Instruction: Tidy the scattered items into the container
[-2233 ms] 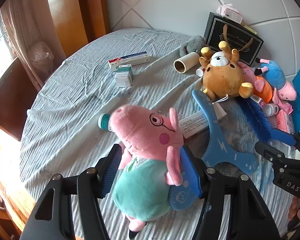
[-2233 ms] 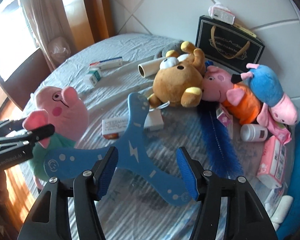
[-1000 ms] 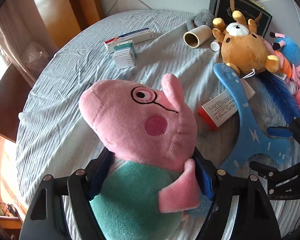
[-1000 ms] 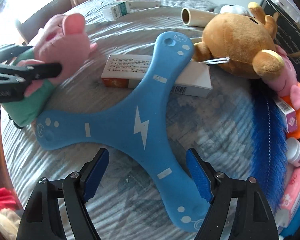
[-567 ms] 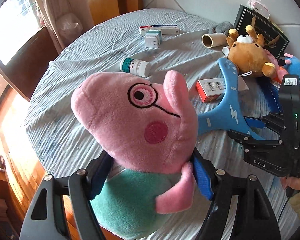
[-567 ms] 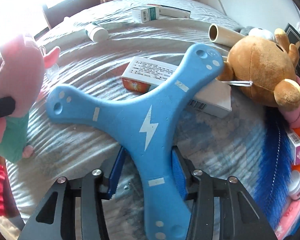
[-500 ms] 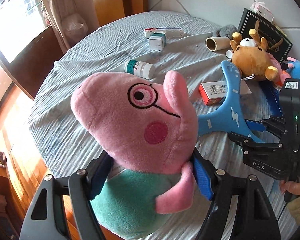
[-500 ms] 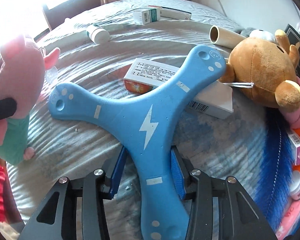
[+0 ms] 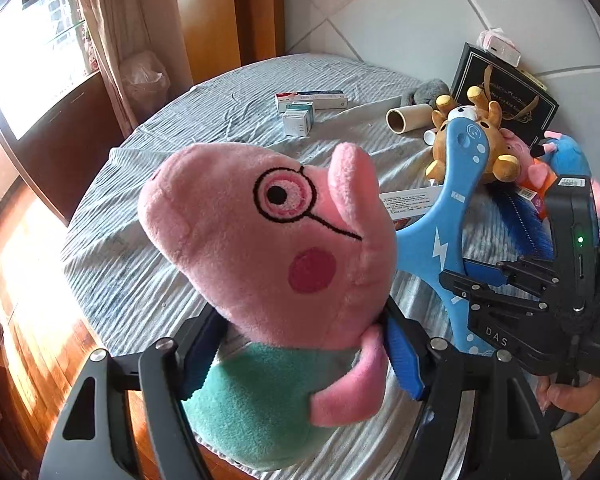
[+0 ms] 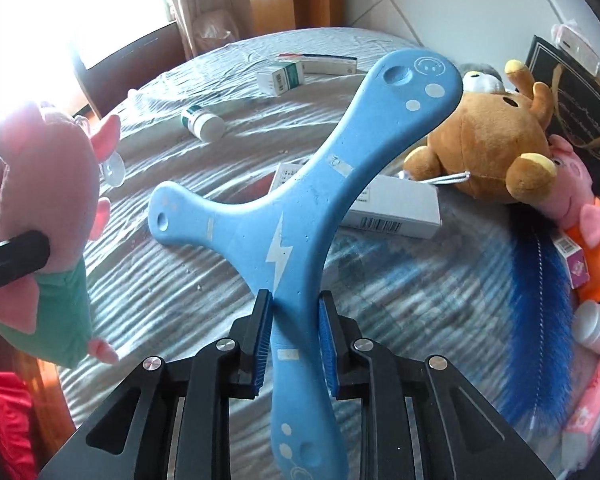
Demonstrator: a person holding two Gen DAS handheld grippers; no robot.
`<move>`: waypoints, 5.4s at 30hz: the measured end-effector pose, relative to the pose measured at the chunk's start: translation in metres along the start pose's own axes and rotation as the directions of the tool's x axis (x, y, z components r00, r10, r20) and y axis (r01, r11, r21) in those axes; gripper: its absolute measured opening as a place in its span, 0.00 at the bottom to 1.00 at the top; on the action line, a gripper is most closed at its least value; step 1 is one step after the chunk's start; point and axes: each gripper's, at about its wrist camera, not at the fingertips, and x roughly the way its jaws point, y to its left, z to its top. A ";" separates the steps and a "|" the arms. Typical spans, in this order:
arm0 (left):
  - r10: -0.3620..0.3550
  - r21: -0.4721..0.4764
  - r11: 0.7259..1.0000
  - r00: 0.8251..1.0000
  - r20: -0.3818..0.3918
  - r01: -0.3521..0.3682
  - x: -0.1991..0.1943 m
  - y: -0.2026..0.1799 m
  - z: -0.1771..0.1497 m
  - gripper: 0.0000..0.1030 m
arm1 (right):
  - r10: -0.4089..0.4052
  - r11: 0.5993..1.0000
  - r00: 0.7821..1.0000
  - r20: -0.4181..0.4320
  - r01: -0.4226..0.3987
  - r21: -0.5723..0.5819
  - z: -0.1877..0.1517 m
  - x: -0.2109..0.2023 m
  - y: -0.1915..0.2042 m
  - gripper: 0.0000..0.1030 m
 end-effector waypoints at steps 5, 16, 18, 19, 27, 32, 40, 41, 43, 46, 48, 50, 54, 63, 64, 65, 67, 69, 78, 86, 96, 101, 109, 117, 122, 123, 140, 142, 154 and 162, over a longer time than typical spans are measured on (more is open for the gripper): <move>0.024 -0.014 1.000 0.998 -0.056 -0.025 0.018 0.012 -0.009 0.71 | -0.098 0.995 0.995 -0.028 0.098 -0.020 -0.010 0.016 0.006 0.62; 0.085 0.007 0.996 0.989 -0.124 -0.085 0.087 0.016 0.000 0.85 | -0.098 0.995 0.995 0.024 0.097 0.017 0.001 0.052 0.003 0.84; 0.089 0.017 0.996 0.989 -0.117 -0.088 0.090 0.016 0.000 0.83 | -0.102 0.995 0.994 0.046 0.102 0.014 0.006 0.049 0.005 0.63; 0.082 0.012 0.997 0.991 -0.108 -0.081 0.087 0.018 0.000 0.78 | -0.120 0.993 0.992 0.044 0.119 0.009 0.008 0.049 0.008 0.63; 0.027 -0.040 0.999 1.000 -0.002 -0.027 0.025 0.031 0.009 0.74 | -0.134 0.991 0.985 0.107 0.132 0.023 0.011 0.015 0.023 0.55; -0.012 -0.047 0.999 0.996 0.087 0.016 -0.021 0.037 0.025 0.74 | -0.133 0.991 0.980 0.145 0.127 0.049 0.017 -0.025 0.025 0.16; -0.100 0.020 0.995 0.977 0.188 0.098 -0.069 0.022 0.050 0.73 | -0.197 0.977 0.949 0.247 0.170 0.126 0.023 -0.093 0.022 0.10; -0.116 0.031 0.993 0.973 0.199 0.112 -0.075 0.018 0.053 0.73 | -0.210 0.975 0.941 0.265 0.181 0.130 0.024 -0.105 0.023 0.09; -0.152 0.053 0.988 0.964 0.218 0.144 -0.086 0.010 0.058 0.73 | -0.243 0.968 0.923 0.298 0.210 0.138 0.027 -0.128 0.024 0.08; -0.202 0.090 0.979 0.950 0.239 0.185 -0.101 -0.003 0.063 0.73 | -0.295 0.954 0.894 0.337 0.254 0.161 0.028 -0.160 0.025 0.08; -0.230 0.115 0.971 0.940 0.250 0.207 -0.109 -0.013 0.066 0.73 | -0.327 0.943 0.872 0.364 0.277 0.183 0.026 -0.183 0.025 0.08; -0.263 0.143 0.962 0.929 0.261 0.232 -0.118 -0.023 0.069 0.73 | -0.365 0.930 0.848 0.386 0.309 0.201 0.024 -0.204 0.024 0.08; -0.331 0.214 0.936 0.904 0.270 0.279 -0.135 -0.051 0.075 0.73 | -0.439 0.898 0.792 0.425 0.371 0.236 0.019 -0.250 0.018 0.08; -0.505 0.403 0.837 0.807 0.307 0.371 -0.200 -0.141 0.089 0.73 | -0.638 0.770 0.608 0.474 0.519 0.371 -0.008 -0.373 -0.004 0.08; -0.526 0.424 0.822 0.793 0.307 0.380 -0.209 -0.154 0.090 0.73 | -0.659 0.751 0.585 0.472 0.533 0.389 -0.013 -0.388 -0.007 0.08; -0.548 0.446 0.805 0.778 0.306 0.392 -0.218 -0.169 0.092 0.73 | -0.682 0.731 0.562 0.468 0.545 0.411 -0.020 -0.404 -0.012 0.08; -0.596 0.493 0.765 0.744 0.301 0.413 -0.237 -0.202 0.093 0.73 | -0.726 0.688 0.517 0.453 0.563 0.458 -0.037 -0.435 -0.022 0.08; -0.639 0.537 0.725 0.712 0.291 0.431 -0.258 -0.239 0.094 0.73 | -0.768 0.640 0.475 0.430 0.582 0.502 -0.057 -0.465 -0.034 0.08; -0.796 0.654 0.548 0.566 0.215 0.522 -0.357 -0.431 0.075 0.73 | -0.896 0.443 0.341 0.284 0.636 0.632 -0.169 -0.584 -0.119 0.07; -0.666 0.707 0.516 0.745 -0.024 0.484 -0.333 -0.605 0.014 0.73 | -0.860 0.472 0.471 0.195 0.592 0.653 -0.262 -0.621 -0.254 0.08; -0.365 0.733 0.514 0.887 -0.283 0.446 -0.245 -0.675 -0.046 0.74 | -0.561 0.542 0.827 0.042 0.328 0.774 -0.337 -0.541 -0.365 0.08; -0.345 0.722 0.520 0.885 -0.312 0.457 -0.243 -0.681 -0.057 0.74 | -0.480 0.526 0.877 -0.023 0.308 0.793 -0.365 -0.524 -0.379 0.09; -0.379 0.695 0.530 0.869 -0.319 0.486 -0.260 -0.663 -0.068 0.76 | -0.474 0.502 0.875 -0.097 0.359 0.787 -0.377 -0.520 -0.383 0.76; -0.456 0.687 0.540 0.855 -0.246 0.486 -0.289 -0.628 -0.072 0.80 | -0.569 0.494 0.821 -0.051 0.390 0.777 -0.392 -0.555 -0.339 1.00; -0.521 0.702 0.550 0.843 -0.135 0.452 -0.327 -0.618 -0.076 0.95 | -0.614 0.488 0.790 0.006 0.374 0.788 -0.404 -0.578 -0.306 1.00; -0.501 0.705 0.551 0.853 -0.148 0.446 -0.324 -0.620 -0.079 0.95 | -0.619 0.483 0.785 0.013 0.367 0.795 -0.406 -0.582 -0.302 1.00; -0.582 0.701 0.529 0.806 -0.110 0.478 -0.357 -0.549 -0.113 0.95 | -0.712 0.442 0.699 0.066 0.373 0.816 -0.426 -0.596 -0.230 1.00; -0.584 0.702 0.533 0.805 -0.100 0.473 -0.361 -0.542 -0.113 0.95 | -0.707 0.448 0.703 0.073 0.366 0.815 -0.425 -0.594 -0.225 1.00; -0.623 0.676 0.565 0.782 -0.027 0.473 -0.362 -0.458 -0.088 0.95 | -0.707 0.466 0.697 0.119 0.332 0.820 -0.402 -0.586 -0.186 1.00; -0.611 0.601 0.655 0.789 0.065 0.458 -0.308 -0.320 -0.026 0.95 | -0.733 0.500 0.651 0.197 0.321 0.804 -0.321 -0.553 -0.113 1.00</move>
